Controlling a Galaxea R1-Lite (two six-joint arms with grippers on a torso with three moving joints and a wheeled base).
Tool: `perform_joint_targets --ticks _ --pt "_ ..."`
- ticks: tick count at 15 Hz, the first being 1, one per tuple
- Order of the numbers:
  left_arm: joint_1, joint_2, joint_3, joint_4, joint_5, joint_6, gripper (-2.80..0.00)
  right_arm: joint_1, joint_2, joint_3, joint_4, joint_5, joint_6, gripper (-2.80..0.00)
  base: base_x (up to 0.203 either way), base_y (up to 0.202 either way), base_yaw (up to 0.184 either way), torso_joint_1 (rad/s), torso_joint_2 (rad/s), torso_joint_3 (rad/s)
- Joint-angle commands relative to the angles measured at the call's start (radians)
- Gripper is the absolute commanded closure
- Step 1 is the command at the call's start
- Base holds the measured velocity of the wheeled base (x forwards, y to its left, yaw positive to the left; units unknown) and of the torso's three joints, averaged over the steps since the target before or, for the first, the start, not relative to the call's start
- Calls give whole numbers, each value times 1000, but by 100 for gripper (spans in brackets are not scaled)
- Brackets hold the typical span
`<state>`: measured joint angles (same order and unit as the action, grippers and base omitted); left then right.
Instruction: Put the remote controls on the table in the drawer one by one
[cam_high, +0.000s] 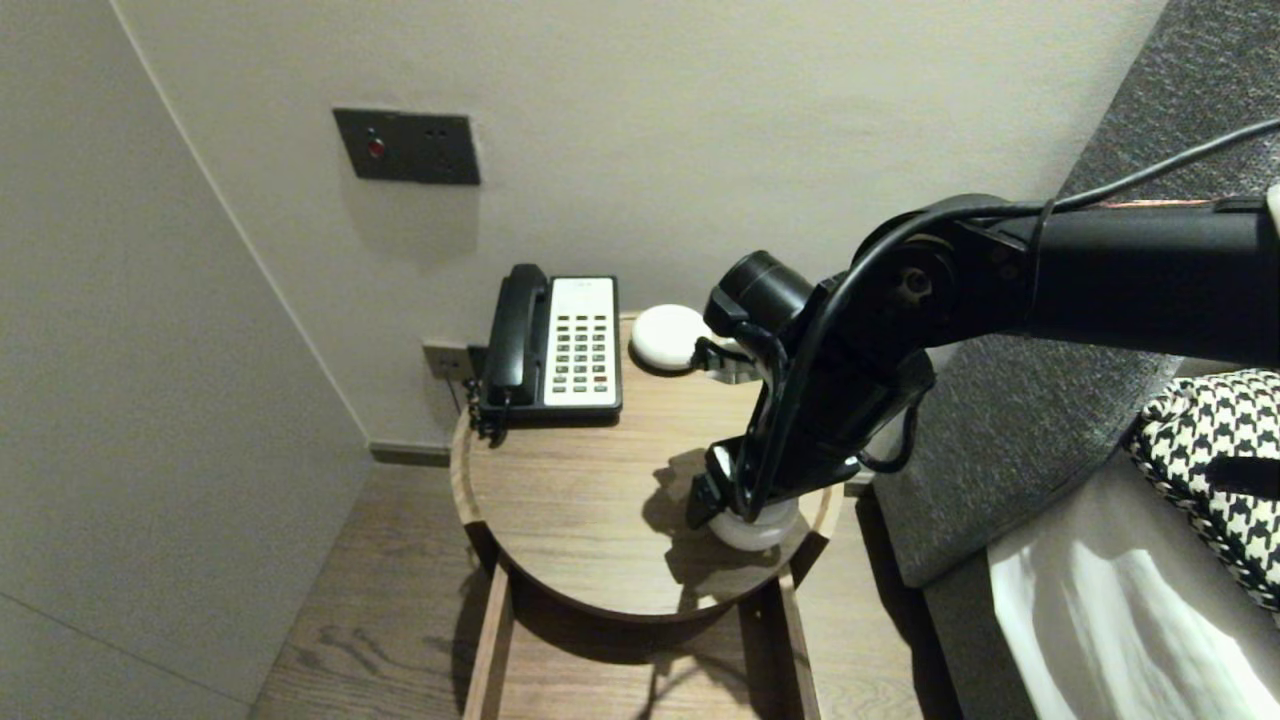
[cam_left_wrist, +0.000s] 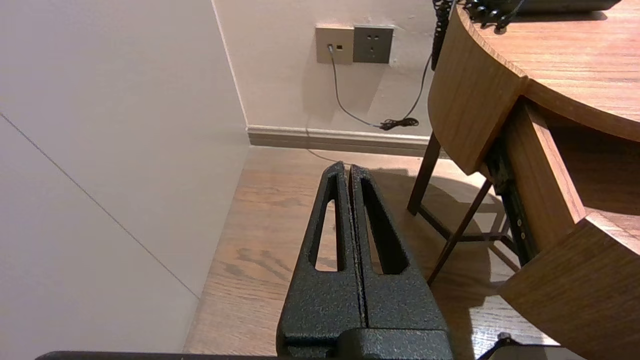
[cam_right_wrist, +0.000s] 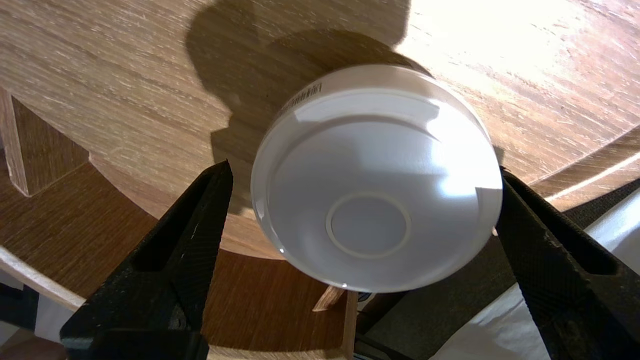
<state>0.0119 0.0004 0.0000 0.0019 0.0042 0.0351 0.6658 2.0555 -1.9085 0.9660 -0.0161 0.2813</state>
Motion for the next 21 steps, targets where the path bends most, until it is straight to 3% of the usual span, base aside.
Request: perform_joint_targets --ticks 1,18,19,21 --pt "0 0 0 0 0 0 0 -2 9 -1 -1 -1 0 -280 0 0 0 0 0 0" --pt "0 0 0 0 0 0 0 1 25 -3 -2 -10 -16 -280 0 0 0 0 0 0" --pt "0 0 0 0 0 0 0 1 29 -3 -1 -10 -16 0 0 0 0 0 0 0" --pt "0 0 0 0 0 0 0 3 29 -1 -1 -10 -16 0 0 0 0 0 0 0"
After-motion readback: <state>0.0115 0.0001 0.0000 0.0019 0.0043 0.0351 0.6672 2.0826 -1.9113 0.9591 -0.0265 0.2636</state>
